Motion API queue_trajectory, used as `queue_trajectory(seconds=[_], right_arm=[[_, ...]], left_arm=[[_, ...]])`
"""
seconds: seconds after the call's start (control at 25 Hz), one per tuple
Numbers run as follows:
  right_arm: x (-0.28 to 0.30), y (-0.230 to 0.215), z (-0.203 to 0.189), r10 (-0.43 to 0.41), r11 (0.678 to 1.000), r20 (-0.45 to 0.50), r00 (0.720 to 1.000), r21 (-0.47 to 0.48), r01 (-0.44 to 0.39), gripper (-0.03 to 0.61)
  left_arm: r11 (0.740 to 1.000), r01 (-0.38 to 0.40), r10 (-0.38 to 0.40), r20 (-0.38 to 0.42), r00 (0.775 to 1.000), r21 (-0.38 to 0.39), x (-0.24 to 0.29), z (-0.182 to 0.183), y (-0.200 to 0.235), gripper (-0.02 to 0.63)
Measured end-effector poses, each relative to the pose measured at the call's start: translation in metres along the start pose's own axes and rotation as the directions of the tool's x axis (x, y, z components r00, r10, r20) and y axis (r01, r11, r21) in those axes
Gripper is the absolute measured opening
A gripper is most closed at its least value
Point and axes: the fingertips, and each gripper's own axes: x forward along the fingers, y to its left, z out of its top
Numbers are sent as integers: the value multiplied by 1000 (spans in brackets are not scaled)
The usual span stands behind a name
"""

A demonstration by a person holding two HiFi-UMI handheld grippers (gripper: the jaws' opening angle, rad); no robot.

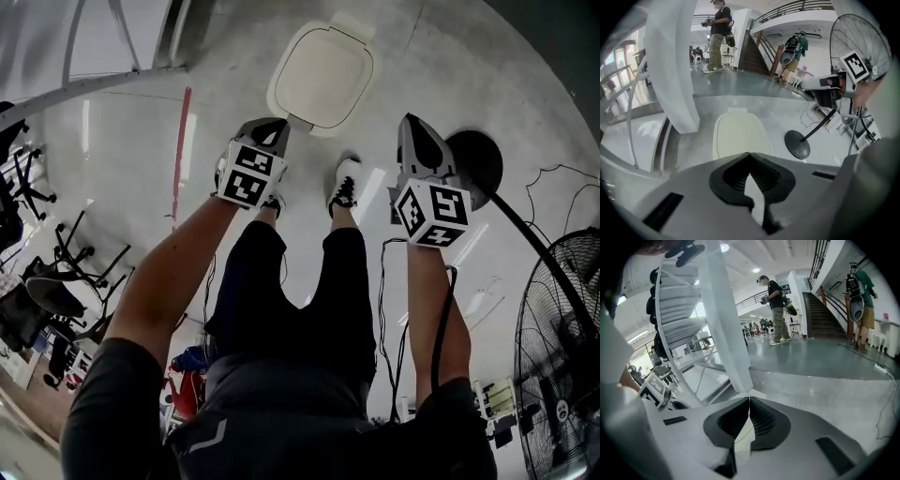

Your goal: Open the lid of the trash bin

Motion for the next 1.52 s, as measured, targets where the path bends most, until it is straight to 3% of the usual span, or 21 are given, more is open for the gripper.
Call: queue_trajectory(seconds=[0.4,0.56,0.88,1.52], right_arm=[[30,-6,-60,11,998,-67,998,59,-7,26],[34,-5,-74,31,997,-83,996,77,-25,26],[38,-9,-94,27,996,-104,994,93,-17,26],[36,-22,-115,1,993,-126,992,113,14,26]], left_arm=[[999,42,-39,-113,993,18,64,-53,-3,8],[998,57,-59,-118,991,-22,78,-59,-1,9],[997,71,-71,-128,989,-6,92,-70,-5,9],[998,-16,4,-200,980,-59,99,-78,-6,9]])
